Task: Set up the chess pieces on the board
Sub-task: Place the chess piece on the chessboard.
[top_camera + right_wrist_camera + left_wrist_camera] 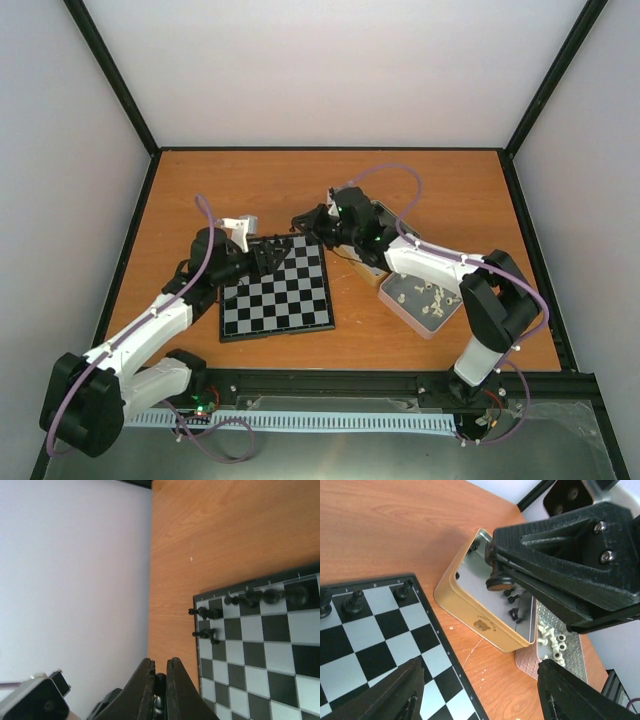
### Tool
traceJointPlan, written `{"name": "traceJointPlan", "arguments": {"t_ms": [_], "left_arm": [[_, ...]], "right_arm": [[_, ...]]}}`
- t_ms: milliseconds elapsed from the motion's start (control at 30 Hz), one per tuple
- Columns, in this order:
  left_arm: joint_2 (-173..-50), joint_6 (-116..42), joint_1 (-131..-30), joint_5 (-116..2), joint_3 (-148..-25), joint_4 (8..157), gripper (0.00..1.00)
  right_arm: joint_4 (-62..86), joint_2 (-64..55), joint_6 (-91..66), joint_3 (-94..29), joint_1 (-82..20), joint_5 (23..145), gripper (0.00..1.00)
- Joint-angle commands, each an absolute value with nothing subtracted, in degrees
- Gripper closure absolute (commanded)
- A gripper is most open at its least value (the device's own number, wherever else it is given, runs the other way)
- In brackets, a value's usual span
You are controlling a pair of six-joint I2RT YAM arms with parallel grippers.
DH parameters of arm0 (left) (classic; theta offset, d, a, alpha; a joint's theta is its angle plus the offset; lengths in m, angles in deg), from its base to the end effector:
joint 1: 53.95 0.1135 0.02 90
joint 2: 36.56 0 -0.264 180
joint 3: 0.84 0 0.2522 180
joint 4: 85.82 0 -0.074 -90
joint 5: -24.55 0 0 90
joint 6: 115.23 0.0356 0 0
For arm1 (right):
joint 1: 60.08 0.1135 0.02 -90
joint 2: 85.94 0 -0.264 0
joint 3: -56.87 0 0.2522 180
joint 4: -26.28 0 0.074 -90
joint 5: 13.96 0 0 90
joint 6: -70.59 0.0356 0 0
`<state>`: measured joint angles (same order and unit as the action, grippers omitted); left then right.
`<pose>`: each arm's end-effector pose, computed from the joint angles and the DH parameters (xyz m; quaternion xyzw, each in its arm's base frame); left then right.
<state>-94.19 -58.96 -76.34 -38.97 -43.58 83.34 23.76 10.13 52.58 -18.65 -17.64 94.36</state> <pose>0.1953 -0.0976 0.2257 0.0398 0.8323 -0.4147 0.3657 0.2753 0.2669 0.2453 0.1252 0.8187 0.5296 0.1831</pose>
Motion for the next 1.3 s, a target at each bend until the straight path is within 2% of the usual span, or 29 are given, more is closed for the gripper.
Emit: {"name": "traceJointPlan", "arguments": {"t_ms": [0, 167, 300, 500, 767, 1267], "left_arm": [[-92.47, -61.60, -76.63, -42.62, -44.59, 88.39, 0.37], [-88.55, -62.22, -76.54, -53.49, -46.37, 79.38, 0.37], [-85.00, -62.12, -76.54, -56.32, -48.57, 74.33, 0.37], [-77.99, -60.04, -76.49, -59.54, -54.33, 61.20, 0.36], [-69.48, -55.20, -76.54, -59.34, -57.96, 49.63, 0.34], [-72.17, -55.42, -76.49, -59.56, -56.91, 52.28, 0.34]], "right_arm": [[19.39, 10.57, 38.21, -24.75, -16.77, 92.41, 0.94], [9.28, 9.91, 2.51, -25.97, -16.54, 82.56, 0.94], [12.03, 9.68, -10.33, -21.71, -16.64, 80.37, 0.94], [23.69, 8.15, -13.24, -13.13, -16.58, 77.46, 0.96], [24.65, 11.35, -14.61, -13.47, -16.64, 77.79, 0.94], [43.08, 22.13, -16.08, -9.06, -16.72, 80.93, 0.94]]}}
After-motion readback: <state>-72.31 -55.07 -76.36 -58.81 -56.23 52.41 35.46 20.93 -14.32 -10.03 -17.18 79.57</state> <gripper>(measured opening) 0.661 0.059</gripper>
